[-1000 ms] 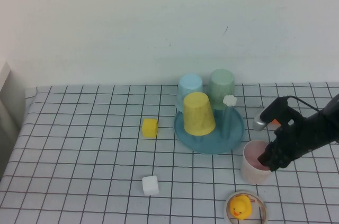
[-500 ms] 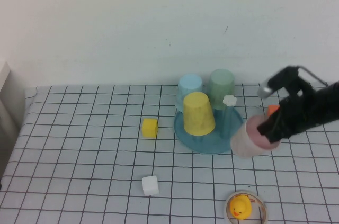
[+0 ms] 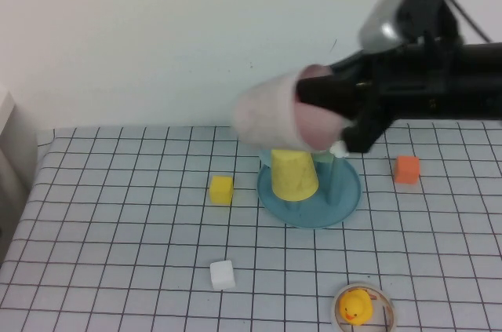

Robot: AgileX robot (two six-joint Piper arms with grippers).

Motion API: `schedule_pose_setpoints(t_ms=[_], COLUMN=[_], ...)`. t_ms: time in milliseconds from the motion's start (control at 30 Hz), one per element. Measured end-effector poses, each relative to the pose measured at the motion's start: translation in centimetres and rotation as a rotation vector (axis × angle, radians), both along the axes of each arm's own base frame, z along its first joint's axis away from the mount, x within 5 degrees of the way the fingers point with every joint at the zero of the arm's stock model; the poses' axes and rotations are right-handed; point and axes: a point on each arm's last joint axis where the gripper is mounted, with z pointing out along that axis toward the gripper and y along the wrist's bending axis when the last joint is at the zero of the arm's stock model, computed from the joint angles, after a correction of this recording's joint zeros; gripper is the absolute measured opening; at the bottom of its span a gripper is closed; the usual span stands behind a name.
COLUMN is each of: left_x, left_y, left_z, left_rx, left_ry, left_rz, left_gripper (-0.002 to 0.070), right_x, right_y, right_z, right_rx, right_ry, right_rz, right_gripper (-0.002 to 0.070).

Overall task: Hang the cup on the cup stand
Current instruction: Adjust the cup with two arms

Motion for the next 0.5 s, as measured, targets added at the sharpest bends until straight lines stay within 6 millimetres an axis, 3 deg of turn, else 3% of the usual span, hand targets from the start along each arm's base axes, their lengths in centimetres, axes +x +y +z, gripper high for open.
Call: schedule_pose_setpoints(t_ms=[167,333,500], left_x=[-0.2,-0.4,-0.7], left_y=[-0.3,-0.7,-1.2], left_z=[0.5,0.6,0.7], left_rx=[-0.198,-0.234,-0.227], left_ry=[0.023,0.026,0.025], left_rz=[-0.070,-0.138,-0.188], left_gripper=[0.0217,0.0480,0.0558], right_x=[-4.1,-8.4,-11.0], right_y=[6.1,10.7,13.0], right_z=[1.6,2.0,3.2], right_rx=[0.110,0.052,0.002], right_ry=[-0.138,-0.318,-0.507], right_rz=[0.170,0.311,0.395], right_gripper=[0.0023,0.0023,0.0023])
